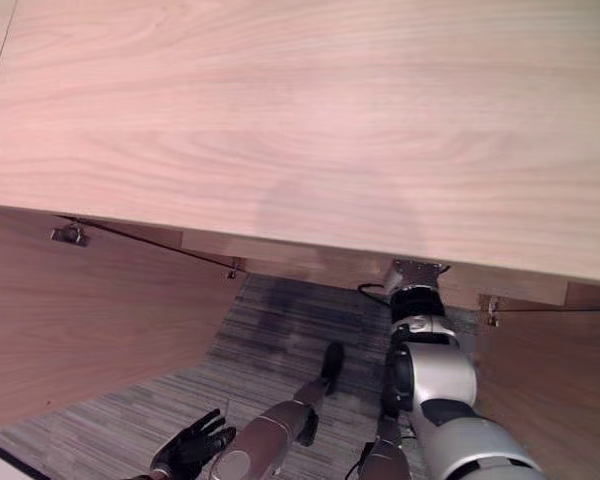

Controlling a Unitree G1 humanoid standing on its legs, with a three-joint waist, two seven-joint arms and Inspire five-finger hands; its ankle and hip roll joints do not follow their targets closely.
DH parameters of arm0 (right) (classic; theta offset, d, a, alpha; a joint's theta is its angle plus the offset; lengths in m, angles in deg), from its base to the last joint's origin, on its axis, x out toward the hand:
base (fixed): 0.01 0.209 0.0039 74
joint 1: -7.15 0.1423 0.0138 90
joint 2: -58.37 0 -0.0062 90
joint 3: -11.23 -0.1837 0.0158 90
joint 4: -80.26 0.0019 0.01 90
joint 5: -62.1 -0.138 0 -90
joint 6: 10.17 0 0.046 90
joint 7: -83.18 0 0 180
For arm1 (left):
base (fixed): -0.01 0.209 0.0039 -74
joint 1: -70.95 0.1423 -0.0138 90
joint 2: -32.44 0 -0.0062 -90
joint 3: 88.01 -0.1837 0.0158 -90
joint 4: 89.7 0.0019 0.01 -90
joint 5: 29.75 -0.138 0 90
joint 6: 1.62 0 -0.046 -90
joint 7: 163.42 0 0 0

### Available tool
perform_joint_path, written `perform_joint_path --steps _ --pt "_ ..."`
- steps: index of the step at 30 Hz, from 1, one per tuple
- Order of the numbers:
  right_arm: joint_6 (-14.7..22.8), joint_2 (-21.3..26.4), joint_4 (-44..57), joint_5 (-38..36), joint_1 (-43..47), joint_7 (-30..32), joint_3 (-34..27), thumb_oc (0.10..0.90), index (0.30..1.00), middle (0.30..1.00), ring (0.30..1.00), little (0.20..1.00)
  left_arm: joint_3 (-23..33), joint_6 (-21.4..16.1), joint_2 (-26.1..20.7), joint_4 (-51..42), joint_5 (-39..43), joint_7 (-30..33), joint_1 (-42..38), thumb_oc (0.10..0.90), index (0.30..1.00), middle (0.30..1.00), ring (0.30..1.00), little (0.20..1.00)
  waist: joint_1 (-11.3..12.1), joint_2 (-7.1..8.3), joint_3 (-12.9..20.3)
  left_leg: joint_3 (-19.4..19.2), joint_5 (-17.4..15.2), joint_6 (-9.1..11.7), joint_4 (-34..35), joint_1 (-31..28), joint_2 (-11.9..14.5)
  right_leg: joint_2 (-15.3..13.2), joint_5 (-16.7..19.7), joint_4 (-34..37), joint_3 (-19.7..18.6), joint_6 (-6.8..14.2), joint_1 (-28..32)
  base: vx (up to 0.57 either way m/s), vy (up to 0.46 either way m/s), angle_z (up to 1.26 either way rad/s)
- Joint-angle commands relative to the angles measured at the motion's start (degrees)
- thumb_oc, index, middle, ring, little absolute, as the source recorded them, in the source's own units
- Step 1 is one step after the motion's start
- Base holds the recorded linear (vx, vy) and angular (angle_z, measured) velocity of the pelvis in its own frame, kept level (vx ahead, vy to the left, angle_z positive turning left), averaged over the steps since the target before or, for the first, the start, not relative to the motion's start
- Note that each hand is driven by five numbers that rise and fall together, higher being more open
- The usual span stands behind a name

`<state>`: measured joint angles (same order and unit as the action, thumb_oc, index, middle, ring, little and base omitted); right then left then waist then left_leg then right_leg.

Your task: Put the empty folder in the office cabinet

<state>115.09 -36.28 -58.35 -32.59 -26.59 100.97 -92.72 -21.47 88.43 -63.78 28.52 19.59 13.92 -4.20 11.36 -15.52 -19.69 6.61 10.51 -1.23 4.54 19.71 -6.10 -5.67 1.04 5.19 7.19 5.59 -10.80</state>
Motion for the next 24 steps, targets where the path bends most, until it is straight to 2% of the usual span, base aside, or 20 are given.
perform_joint_path --steps 1,5,10,11,13,14,15,16,17,19,20,21,22,24 --pt "2.92 1.25 8.91 6.35 4.59 -0.45 2.81 0.4 0.3 0.3 0.3 0.3 -3.94 0.99 -4.35 -1.74 2.68 1.15 5.58 0.8 0.9 0.9 0.9 0.9 0.95 2.05 3.44 2.15 -8.41 0.94 0.17 -1.19 -2.3 -2.47 -0.96 -1.61 1.49 1.61 -0.85 0.0 0.0 0.0" --pt "4.28 -1.27 11.26 8.25 3.76 2.18 2.1 0.4 0.3 0.3 0.3 0.3 -5.11 1.13 -7.13 -6.97 4.71 2.3 6.19 0.8 0.9 0.9 0.9 0.9 0.64 1.69 2.79 2.03 -8.56 0.64 -0.14 -1.09 -2.39 -2.69 -1.49 -2.47 1.28 1.56 -1.21 -0.01 0.0 -0.01" --pt "6.12 -1.66 15.41 11.88 3.22 4.52 2.12 0.4 0.3 0.3 0.3 0.3 -5.41 0.73 -9.01 -5.16 3.62 3.17 4.95 0.8 0.9 0.9 0.9 0.9 0.19 1.24 0.82 1.6 -9.96 0.14 -5.35 2.35 -2.93 -4.11 -3.77 -8.35 1.27 1.34 -3.92 -0.07 -0.001 0.0" --pt "6.95 -1.85 17.66 13.09 3.07 5.06 1.88 0.4 0.3 0.3 0.3 0.3 -5.93 0.41 -9.73 -5.92 3.94 3.63 4.28 0.8 0.9 0.9 0.9 0.9 -0.28 0.9 -0.19 0.92 -10.71 -0.01 -8.62 4.68 -3.42 -4.7 -4.61 -11.2 1.36 1.06 -5.88 -0.06 0.001 0.0" --pt "7.48 -2.28 18.97 13.96 2.71 5.7 1.9 0.4 0.3 0.3 0.3 0.3 -6.22 0.21 -10.23 -6.75 4.32 3.92 4.26 0.8 0.9 0.9 0.9 0.9 -0.52 0.88 -0.35 0.53 -11.41 0.0 -10.98 6.39 -3.71 -4.93 -5.33 -13.06 1.32 0.87 -7.28 -0.07 -0.003 0.08" --pt "8.84 -4.23 20.97 16.76 2.51 7.4 3.07 0.4 0.3 0.3 0.3 0.3 -6.54 -0.16 -6.29 -4.32 4.09 5.48 3.2 0.8 0.9 0.9 0.9 0.9 -0.53 1.14 -0.69 0.23 -12.19 0.13 -13.53 7.96 -3.85 -5.08 -6.03 -15.11 1.45 0.68 -8.58 -0.16 -0.041 0.21" --pt "8.59 -3.64 19.31 16.0 3.03 8.3 2.64 0.4 0.3 0.3 0.3 0.3 -6.87 -0.4 -2.44 2.98 4.91 8.01 0.43 0.8 0.9 0.9 0.9 0.9 -0.59 1.79 -2.07 -0.59 -14.27 0.41 -18.74 10.86 -4.04 -4.89 -8.55 -22.43 2.41 0.31 -12.58 -0.14 -0.044 0.12" --pt "8.53 -3.5 19.14 16.02 3.35 8.34 2.63 0.4 0.3 0.3 0.3 0.3 -6.84 -0.44 -2.26 3.23 4.88 7.95 0.12 0.8 0.9 0.9 0.9 0.9 -0.53 1.82 -2.09 -0.73 -14.55 0.41 -19.3 11.39 -4.09 -5.0 -8.97 -23.3 2.24 0.31 -13.28 -0.07 -0.001 0.07" --pt "7.65 -2.69 20.11 16.73 4.62 7.62 3.19 0.4 0.3 0.3 0.3 0.3 -5.42 -0.25 -1.49 7.22 4.68 8.48 -1.57 0.8 0.9 0.9 0.9 0.9 -0.03 2.38 -2.56 -2.34 -18.32 0.14 -25.84 14.96 -3.38 -6.73 -11.33 -32.62 4.26 0.86 -18.14 0.0 0.055 -0.13" --pt "6.87 -2.37 21.87 18.58 4.36 7.34 4.54 0.4 0.3 0.3 0.3 0.3 -4.39 0.36 -1.27 9.55 3.87 8.57 -2.71 0.8 0.9 0.9 0.9 0.9 1.47 3.19 -2.45 -4.56 -20.57 -0.25 -32.03 19.16 -1.78 -10.05 -12.67 -37.75 10.09 0.57 -20.5 -0.02 0.027 -0.29" --pt "6.83 -2.4 22.1 18.82 4.28 7.56 4.51 0.4 0.3 0.3 0.3 0.3 -4.39 0.33 -1.2 9.78 3.76 8.46 -2.85 0.8 0.9 0.9 0.9 0.9 1.49 3.17 -2.22 -4.57 -21.06 -0.28 -32.95 19.87 -1.8 -10.16 -13.11 -38.4 10.14 0.54 -21.0 0.0 -0.089 -0.41" --pt "6.9 -2.34 22.69 20.29 3.01 8.21 4.47 0.4 0.3 0.3 0.3 0.3 -4.26 0.5 -0.7 10.33 3.75 8.83 -3.81 0.8 0.9 0.9 0.9 0.9 1.86 3.28 -2.07 -4.24 -22.4 -1.1 -37.2 22.09 -1.71 -10.75 -14.97 -42.52 10.87 0.21 -22.99 0.02 -0.102 -0.33" --pt "6.8 -2.04 23.5 21.37 2.82 9.05 4.62 0.4 0.3 0.3 0.3 0.3 -4.36 0.15 -0.85 10.3 4.09 9.11 -4.53 0.8 0.9 0.9 0.9 0.9 2.06 3.27 -2.29 -4.29 -23.68 -1.46 -39.83 23.29 -1.58 -11.01 -17.17 -45.8 10.3 -0.53 -24.96 0.02 -0.111 -0.29" --pt "6.45 -0.66 23.93 22.99 2.96 10.46 4.8 0.4 0.3 0.3 0.3 0.3 -3.81 0.53 -1.0 11.07 3.75 9.22 -4.98 0.8 0.9 0.9 0.9 0.9 2.11 3.35 -2.37 -4.68 -25.41 -1.78 -43.13 24.92 -1.5 -11.73 -18.85 -49.25 9.47 -0.83 -27.24 0.01 -0.02 -0.05"
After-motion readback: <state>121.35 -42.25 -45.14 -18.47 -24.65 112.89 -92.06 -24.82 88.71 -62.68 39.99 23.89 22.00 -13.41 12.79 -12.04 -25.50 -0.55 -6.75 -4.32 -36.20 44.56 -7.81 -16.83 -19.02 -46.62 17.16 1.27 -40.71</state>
